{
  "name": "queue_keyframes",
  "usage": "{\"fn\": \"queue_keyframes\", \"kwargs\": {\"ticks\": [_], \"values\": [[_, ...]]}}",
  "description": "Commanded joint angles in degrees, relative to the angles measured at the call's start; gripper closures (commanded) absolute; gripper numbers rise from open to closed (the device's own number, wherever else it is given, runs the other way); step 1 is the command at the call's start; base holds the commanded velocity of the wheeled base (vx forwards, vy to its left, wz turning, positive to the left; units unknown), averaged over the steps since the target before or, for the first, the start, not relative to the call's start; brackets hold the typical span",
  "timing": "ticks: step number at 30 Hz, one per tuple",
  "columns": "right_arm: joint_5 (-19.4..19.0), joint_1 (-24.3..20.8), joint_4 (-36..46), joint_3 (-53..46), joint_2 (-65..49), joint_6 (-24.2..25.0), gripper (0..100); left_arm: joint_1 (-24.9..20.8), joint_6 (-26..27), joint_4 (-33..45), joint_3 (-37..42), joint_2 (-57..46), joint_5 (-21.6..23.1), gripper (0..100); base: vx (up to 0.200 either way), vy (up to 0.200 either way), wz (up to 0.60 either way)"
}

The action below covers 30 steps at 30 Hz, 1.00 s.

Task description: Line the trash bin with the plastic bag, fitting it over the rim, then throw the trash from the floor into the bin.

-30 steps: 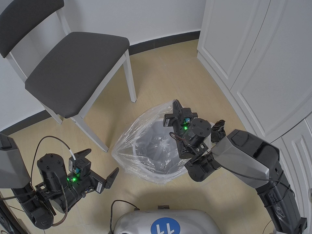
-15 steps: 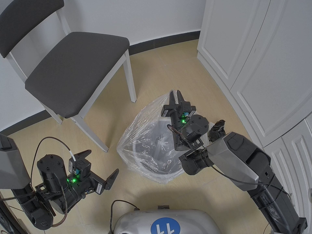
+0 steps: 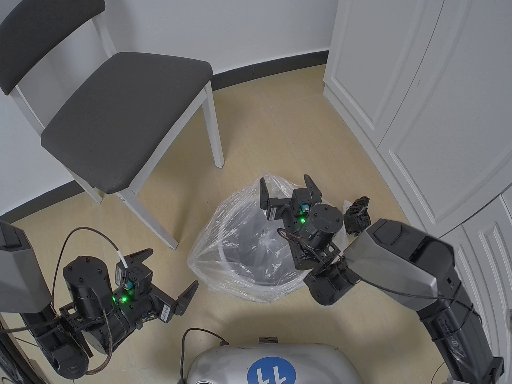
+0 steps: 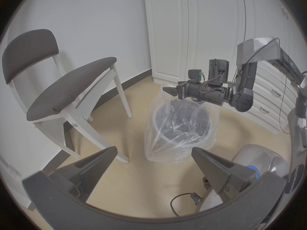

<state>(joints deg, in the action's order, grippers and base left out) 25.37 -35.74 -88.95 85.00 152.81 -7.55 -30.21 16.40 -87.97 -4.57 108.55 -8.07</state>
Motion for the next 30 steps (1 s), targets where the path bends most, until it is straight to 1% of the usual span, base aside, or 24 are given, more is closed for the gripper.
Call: {"fn": "queue_keyframes", "kwargs": {"ticks": [1, 4, 7, 8, 9, 11, 12, 13, 16, 17, 18, 19, 20, 21, 22, 23, 24, 25, 26, 28, 29, 30], "values": [[-6.3, -3.2, -1.0, -37.1, -28.9, -1.1, 0, -2.7, -0.3, 0.0, 0.5, 0.8, -0.1, 0, 0.0, 0.0, 0.0], [-6.7, -2.2, -1.0, -42.1, -32.5, -4.1, 0, -2.8, -0.3, 0.0, 0.7, 1.0, -0.1, 0, 0.0, 0.0, 0.0], [-6.8, 1.6, -1.0, -46.5, -33.8, -9.5, 0, -3.8, -0.5, 0.0, 0.8, 1.2, -0.1, 0, 0.0, 0.0, 0.0], [-6.8, 1.9, -1.0, -46.9, -33.9, -10.0, 0, -4.0, -0.6, 0.0, 0.8, 1.3, -0.1, 0, 0.0, 0.0, 0.0], [-6.8, 3.6, 1.3, -49.1, -34.6, -12.1, 0, -5.4, -0.8, 0.0, 0.9, 2.5, -0.1, 0, 0.0, 0.0, 0.0], [-6.6, 4.7, 6.1, -49.7, -34.9, -12.4, 0, -7.0, -2.2, 0.0, 0.5, 4.6, -0.1, 0, 0.0, 0.0, 0.0], [-6.4, 4.9, 6.8, -49.6, -34.9, -12.4, 0, -7.1, -2.5, -0.1, 0.4, 5.0, -0.1, 0, 0.0, 0.0, 0.0], [-6.1, 5.5, 9.9, -49.4, -35.0, -12.5, 0, -7.9, -4.8, -0.2, -0.6, 7.0, -0.1, 0, 0.0, 0.0, 0.0], [-6.1, 7.1, 12.4, -48.6, -34.9, -12.5, 0, -8.1, -9.6, -0.2, -4.1, 9.5, -0.2, 0, 0.0, 0.0, 0.0], [-6.1, 7.3, 12.5, -48.5, -34.9, -12.5, 0, -8.1, -10.1, -0.2, -4.5, 9.6, -0.3, 0, 0.0, 0.0, 0.0], [-6.2, 7.9, 12.7, -48.2, -34.9, -12.5, 0, -8.1, -12.1, -0.2, -6.2, 10.1, -0.7, 0, 0.0, 0.0, 0.0], [-6.2, 8.1, 12.8, -48.0, -34.8, -12.5, 0, -8.1, -13.0, -0.2, -7.2, 10.4, -1.2, 0, 0.0, 0.0, 0.0], [-6.2, 8.8, 13.7, -47.6, -34.9, -12.5, 0, -8.3, -14.7, -0.1, -9.8, 11.2, -3.3, 0, 0.0, 0.0, 0.0], [-6.2, 8.8, 13.8, -47.5, -34.9, -12.5, 0, -8.3, -15.0, -0.1, -10.1, 11.2, -3.5, 0, 0.0, 0.0, 0.0], [-6.2, 9.6, 16.4, -46.5, -35.1, -12.5, 0, -8.8, -16.9, 0.0, -13.8, 12.8, -9.4, 0, 0.0, 0.0, 0.0], [-6.2, 10.4, 17.8, -45.5, -35.2, -12.4, 0, -9.1, -17.7, 0.0, -15.8, 14.1, -13.4, 0, 0.0, 0.0, 0.0], [-6.2, 10.4, 17.8, -45.5, -35.2, -12.4, 0, -9.1, -17.7, 0.0, -15.8, 14.1, -13.4, 0, 0.0, 0.0, 0.0], [-6.3, 11.0, 19.3, -44.1, -35.2, -12.0, 0, -9.4, -18.1, 0.0, -17.3, 15.7, -17.3, 0, 0.0, 0.0, 0.0], [-6.4, 11.3, 20.1, -43.5, -35.1, -11.4, 0, -9.6, -18.0, 0.0, -17.3, 16.3, -18.5, 0, 0.0, 0.0, 0.0], [-6.4, 11.3, 20.7, -43.3, -35.1, -10.7, 0, -9.8, -18.1, 0.0, -17.3, 16.5, -18.6, 0, 0.0, 0.0, 0.0], [-6.6, 11.1, 23.6, -41.8, -35.3, -7.7, 0, -10.5, -18.2, 0.1, -17.5, 16.9, -18.6, 0, 0.0, 0.0, 0.0], [-6.6, 10.9, 25.1, -41.1, -35.6, -6.3, 0, -10.5, -18.2, 0.1, -17.8, 17.1, -18.6, 0, 0.0, 0.0, 0.0]]}}
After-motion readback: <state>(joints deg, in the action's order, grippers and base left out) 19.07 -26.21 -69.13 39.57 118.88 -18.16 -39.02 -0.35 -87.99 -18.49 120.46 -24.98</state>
